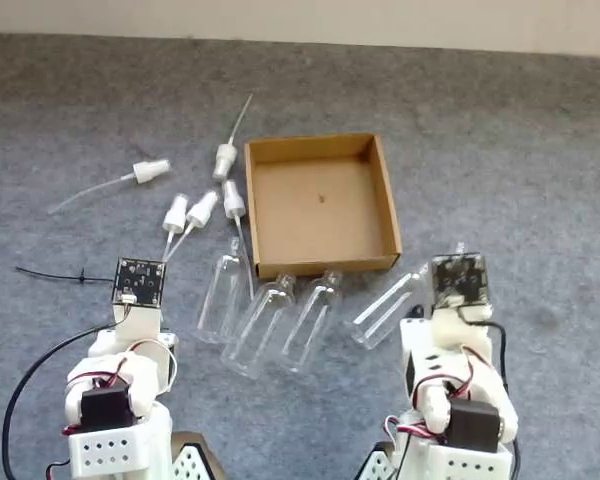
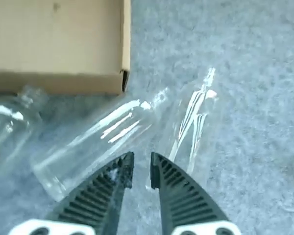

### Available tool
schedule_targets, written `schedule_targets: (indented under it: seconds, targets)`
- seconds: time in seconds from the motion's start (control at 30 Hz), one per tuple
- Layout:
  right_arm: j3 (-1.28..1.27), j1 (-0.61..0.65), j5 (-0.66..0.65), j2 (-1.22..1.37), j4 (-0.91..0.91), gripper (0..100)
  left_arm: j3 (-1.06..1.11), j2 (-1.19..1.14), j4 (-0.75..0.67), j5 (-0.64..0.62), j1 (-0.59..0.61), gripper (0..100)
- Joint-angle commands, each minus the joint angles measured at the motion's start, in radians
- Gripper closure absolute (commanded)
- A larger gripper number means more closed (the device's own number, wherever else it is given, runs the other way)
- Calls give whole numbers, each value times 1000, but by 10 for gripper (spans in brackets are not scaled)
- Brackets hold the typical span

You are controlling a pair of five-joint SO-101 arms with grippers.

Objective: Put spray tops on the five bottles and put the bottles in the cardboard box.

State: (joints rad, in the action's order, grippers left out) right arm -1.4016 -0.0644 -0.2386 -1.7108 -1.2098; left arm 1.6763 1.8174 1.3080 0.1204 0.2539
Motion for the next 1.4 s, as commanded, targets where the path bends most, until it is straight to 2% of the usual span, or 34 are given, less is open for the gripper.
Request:
schedule_targets:
  seconds: [0.0,0.17,0.37,0.6,0.73,1.03,1.13,1.3,1.37]
  targets:
    - [225,22,132,255,90,946,19,12,11,-8,8,884]
    - [450,156,275,661,102,943,19,12,11,-8,8,884]
    - [644,220,450,1089,102,844,19,12,11,-8,8,884]
    - [704,222,601,1322,104,832,19,12,11,-8,8,884]
    - [705,216,628,1392,116,832,19,12,11,-8,8,884]
    - [700,182,592,1504,194,835,19,12,11,-8,8,884]
    - [700,128,473,1523,194,841,19,12,11,-8,8,884]
    - [704,8,244,1527,189,944,19,12,11,-8,8,884]
    - [704,-45,149,1527,188,957,19,12,11,-8,8,884]
